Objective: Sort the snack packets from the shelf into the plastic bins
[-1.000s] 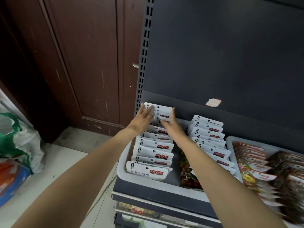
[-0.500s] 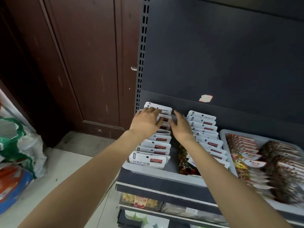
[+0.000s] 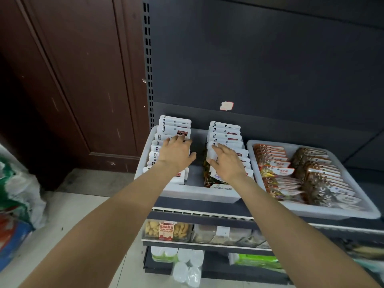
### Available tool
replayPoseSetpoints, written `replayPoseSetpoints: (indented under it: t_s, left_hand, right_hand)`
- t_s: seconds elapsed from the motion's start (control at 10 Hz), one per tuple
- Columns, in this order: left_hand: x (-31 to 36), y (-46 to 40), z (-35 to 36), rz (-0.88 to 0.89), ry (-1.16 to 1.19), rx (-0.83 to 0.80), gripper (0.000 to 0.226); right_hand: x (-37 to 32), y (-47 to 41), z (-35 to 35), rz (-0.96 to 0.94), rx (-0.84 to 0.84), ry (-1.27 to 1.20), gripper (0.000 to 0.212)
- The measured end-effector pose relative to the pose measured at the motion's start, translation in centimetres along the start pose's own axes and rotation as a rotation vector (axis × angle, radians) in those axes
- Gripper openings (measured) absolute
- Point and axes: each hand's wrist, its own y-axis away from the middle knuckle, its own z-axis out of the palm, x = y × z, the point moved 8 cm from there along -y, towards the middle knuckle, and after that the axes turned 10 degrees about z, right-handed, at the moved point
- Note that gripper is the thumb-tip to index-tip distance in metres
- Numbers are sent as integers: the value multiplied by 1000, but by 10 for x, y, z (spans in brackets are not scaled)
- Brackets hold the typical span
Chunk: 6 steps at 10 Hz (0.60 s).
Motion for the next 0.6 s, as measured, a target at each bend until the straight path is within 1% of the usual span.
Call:
replayPoseSetpoints:
  t_s: [0.1, 0.2, 0.3, 0.4, 0.5, 0.6]
  left_hand:
    - [12, 13, -7, -30, 14, 40, 48]
    - [17, 31, -2, -67, 40, 17, 57]
    - [15, 49, 14, -87, 39, -113, 67]
    - [14, 56, 19, -90, 38, -136, 66]
    - [19, 58, 11, -113, 64, -74, 60]
    - [27, 61, -6, -130, 50, 55, 48]
  right_hand:
    - [11, 14, -5, -4, 8, -24, 57]
    - [32, 32, -6, -20, -14, -44, 57]
    - [46, 48, 6, -104, -112, 1, 61]
    - [50, 50, 11, -136, -147, 33, 62]
    - [45, 51, 3, -127, -83, 6, 59]
    - [37, 57, -16, -147, 51, -44, 48]
